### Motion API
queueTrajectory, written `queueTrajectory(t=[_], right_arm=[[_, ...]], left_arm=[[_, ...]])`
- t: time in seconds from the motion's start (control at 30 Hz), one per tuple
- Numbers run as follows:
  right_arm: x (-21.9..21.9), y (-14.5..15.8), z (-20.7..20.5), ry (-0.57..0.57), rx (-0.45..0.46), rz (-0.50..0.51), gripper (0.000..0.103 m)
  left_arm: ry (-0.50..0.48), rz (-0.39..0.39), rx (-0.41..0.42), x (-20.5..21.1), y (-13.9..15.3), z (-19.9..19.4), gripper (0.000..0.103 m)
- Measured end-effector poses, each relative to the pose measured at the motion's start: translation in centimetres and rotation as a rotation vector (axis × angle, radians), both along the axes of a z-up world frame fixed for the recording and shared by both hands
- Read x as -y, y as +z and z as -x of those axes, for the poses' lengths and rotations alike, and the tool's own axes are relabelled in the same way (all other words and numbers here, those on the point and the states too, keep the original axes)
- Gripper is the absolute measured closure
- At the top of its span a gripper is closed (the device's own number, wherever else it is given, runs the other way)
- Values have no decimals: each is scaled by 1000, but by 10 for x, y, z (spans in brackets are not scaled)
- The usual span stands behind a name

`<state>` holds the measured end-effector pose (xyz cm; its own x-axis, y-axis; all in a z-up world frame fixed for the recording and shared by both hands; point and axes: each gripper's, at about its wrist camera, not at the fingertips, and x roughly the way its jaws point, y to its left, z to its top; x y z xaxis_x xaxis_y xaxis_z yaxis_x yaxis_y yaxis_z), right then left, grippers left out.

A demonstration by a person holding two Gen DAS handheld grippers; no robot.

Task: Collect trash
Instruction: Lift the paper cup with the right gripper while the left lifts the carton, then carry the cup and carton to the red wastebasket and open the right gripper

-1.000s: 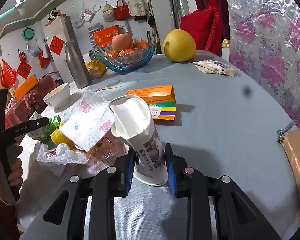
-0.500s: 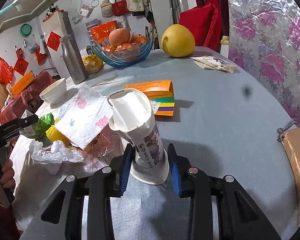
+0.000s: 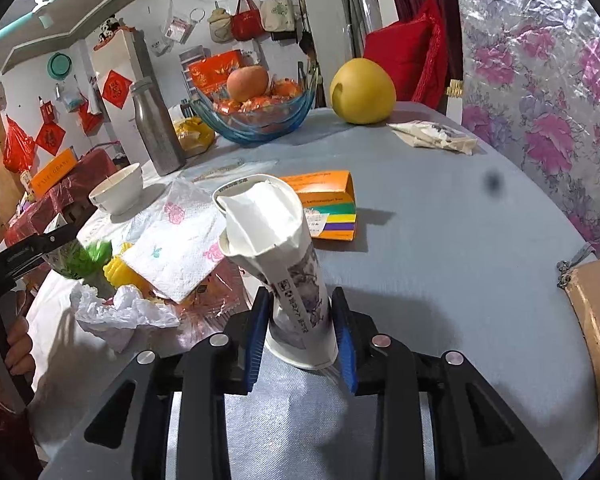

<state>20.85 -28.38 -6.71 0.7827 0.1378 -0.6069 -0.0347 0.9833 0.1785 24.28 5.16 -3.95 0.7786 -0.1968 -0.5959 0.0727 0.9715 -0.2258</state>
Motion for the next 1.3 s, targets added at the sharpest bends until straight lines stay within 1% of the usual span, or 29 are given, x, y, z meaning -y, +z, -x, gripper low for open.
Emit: queueTrajectory(t=[0.07,0.17,0.3,0.4,0.5,0.6,0.7,0.73,0.83,1.0,1.1,1.17,1.23,1.27,1.3], right_arm=[[3,5,8,-21,40,-10,71],[6,12,16,-15,48,-46,71],[8,25,32,-9,76,-47,71],[10,29,45,2,77,-57,71],[10,28,57,5,73,-53,71],[13,25,66,6,66,-63,71],[17,22,71,3,54,-76,71],[18,21,72,2,52,-77,71],[19,19,76,0,48,-78,71],[21,17,78,6,37,-89,71],[20,15,80,13,30,-94,70],[19,13,81,16,25,-94,70],[19,12,81,18,21,-97,70],[18,12,82,19,22,-99,70],[18,12,83,19,22,-99,70]], left_arm=[[-26,15,5,3,3,4,35],[-40,8,13,7,7,12,35],[-51,13,22,8,14,24,35],[-56,14,12,8,15,34,36],[-59,-8,0,11,13,43,35],[-69,-30,-15,13,5,51,32],[-50,-77,-34,17,-7,56,21],[-41,-90,-40,18,-11,58,19],[-36,-91,-82,16,-23,59,19],[-15,-50,-105,3,-23,70,19],[-45,-63,-137,5,-29,78,19],[-72,-87,-153,11,-35,82,19],[-65,-112,-156,14,-39,83,19],[-53,-115,-161,14,-42,82,19],[-49,-90,-175,11,-44,79,21]])
